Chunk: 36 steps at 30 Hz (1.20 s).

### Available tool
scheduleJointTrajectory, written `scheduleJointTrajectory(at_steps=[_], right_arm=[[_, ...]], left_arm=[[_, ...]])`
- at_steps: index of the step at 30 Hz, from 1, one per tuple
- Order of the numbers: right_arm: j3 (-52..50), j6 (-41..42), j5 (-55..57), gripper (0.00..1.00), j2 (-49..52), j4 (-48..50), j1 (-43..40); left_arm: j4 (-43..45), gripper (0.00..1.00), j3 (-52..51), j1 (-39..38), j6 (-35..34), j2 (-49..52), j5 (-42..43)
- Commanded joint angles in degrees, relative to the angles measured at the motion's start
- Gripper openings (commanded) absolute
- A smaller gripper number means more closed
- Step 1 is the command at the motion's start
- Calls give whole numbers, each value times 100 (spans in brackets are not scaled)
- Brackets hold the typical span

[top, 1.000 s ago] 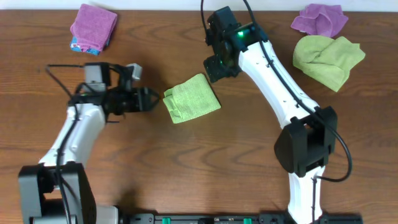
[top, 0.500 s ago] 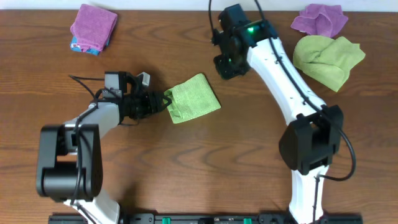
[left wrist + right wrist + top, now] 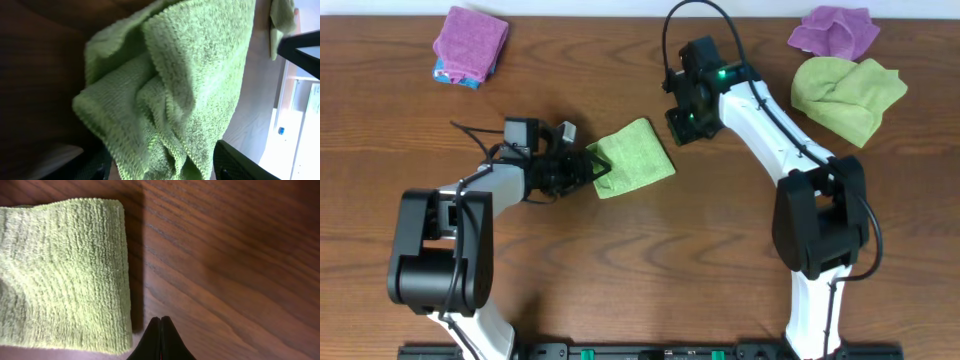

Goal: Fold the cloth

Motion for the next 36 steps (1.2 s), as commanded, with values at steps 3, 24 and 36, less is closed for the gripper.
scheduleJointTrajectory(at_steps=[3,24,36], right_arm=[[-428,105,-199,1,-4,302,76],[-522,452,-463,1,592,979,459],[-516,555,-437,1,592,901,734]], left_arm=[[-42,67,-26,-131,-57,105,-330],[-177,67,-26,-151,-57,122,-479],[-160,34,-22,-269,-192,579,-407]])
